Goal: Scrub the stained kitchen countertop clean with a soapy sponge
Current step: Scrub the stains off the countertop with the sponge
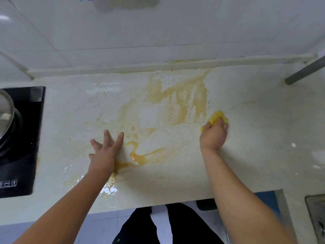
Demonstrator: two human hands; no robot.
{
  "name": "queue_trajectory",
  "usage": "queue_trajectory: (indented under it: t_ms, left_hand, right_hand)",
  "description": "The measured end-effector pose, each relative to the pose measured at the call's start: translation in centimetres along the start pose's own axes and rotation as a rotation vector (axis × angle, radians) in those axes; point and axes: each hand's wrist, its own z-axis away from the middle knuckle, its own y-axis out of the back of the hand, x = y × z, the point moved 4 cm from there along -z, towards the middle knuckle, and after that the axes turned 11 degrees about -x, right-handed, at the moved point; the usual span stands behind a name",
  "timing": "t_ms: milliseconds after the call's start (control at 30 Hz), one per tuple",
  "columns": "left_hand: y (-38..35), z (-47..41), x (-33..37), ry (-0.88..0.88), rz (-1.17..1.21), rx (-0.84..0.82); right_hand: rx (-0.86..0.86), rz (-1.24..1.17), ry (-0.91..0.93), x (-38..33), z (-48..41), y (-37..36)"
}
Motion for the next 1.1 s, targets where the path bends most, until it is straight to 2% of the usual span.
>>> queue_trajectory:
  t_ms: [33, 100, 200, 267, 333, 400, 500, 567, 633, 700, 733, 833, 900, 933, 1000, 1100]
  left_hand:
    - [0.1, -0.2, 0.1, 0.002, -0.001, -0.001]
    - [0.2, -0.4, 0.1, 0.012, 0.005, -0.009]
    - [0.3, -0.6, 0.1, 0.035, 0.016, -0.031]
    - [0.5, -0.7, 0.1, 0.034, 0.033, -0.045]
    - [0.7, -0.9, 0.1, 0.030, 0.056, -0.056]
    - [1.0, -1.2, 0.0, 0.026, 0.069, -0.044]
    - [1.5, -1.7, -0.2, 0.032, 0.108, -0.027]
    - [1.7, -2.0, -0.1, 0.031, 0.131, -0.032]
    - [1.8, -2.3, 0.0, 0.029, 0.134, -0.035]
    - [1.9, -2.5, 0.0, 0.038, 0.128, -0.040]
    - [1.9, -2.7, 0.1, 0.040, 0.129, -0.040]
    - [2.0, -3.3, 0.1, 0.039, 0.114, -0.021]
    - [1.9, -3.6, 0.1, 0.035, 0.116, -0.031]
    - [2.0, -3.6, 0.1, 0.032, 0.116, -0.035]
    - [2.2, -3.5, 0.0, 0.035, 0.107, -0.042]
    - [2.5, -3.7, 0.1, 0.029, 0.107, -0.033]
  right_hand:
    - [-0.014, 0.024, 0.075, -2.4, 1.0, -1.4]
    - [-0.142, 0.109, 0.349, -6.9, 4.8, -4.7]
    - [-0.556, 0.195, 0.821, -9.9, 13.2, -7.7]
    - [-0.702, 0.184, 0.947, -8.2, 15.1, -7.1]
    - [-0.700, 0.124, 0.901, -5.2, 13.0, -5.5]
    - [-0.551, 0.122, 0.763, -1.6, 8.2, -3.2]
    - [-0.272, 0.102, 0.385, 2.1, 0.4, 0.7]
    - [-0.148, 0.050, 0.163, 1.7, -3.1, 1.4]
    - [-0.078, 0.020, 0.049, -1.1, -4.5, 0.2]
    - [-0.071, 0.053, 0.076, -5.3, -3.1, -2.3]
    - [-0.091, 0.068, 0.170, -7.7, -1.5, -3.6]
    - [-0.329, 0.150, 0.683, -12.8, 5.5, -7.1]
    - [-0.478, 0.186, 0.942, -12.6, 9.2, -7.4]
    - [-0.508, 0.177, 0.976, -11.4, 9.6, -7.1]
    - [-0.485, 0.127, 0.906, -8.3, 8.2, -5.7]
    - [-0.251, 0.066, 0.590, -2.2, 2.2, -1.9]
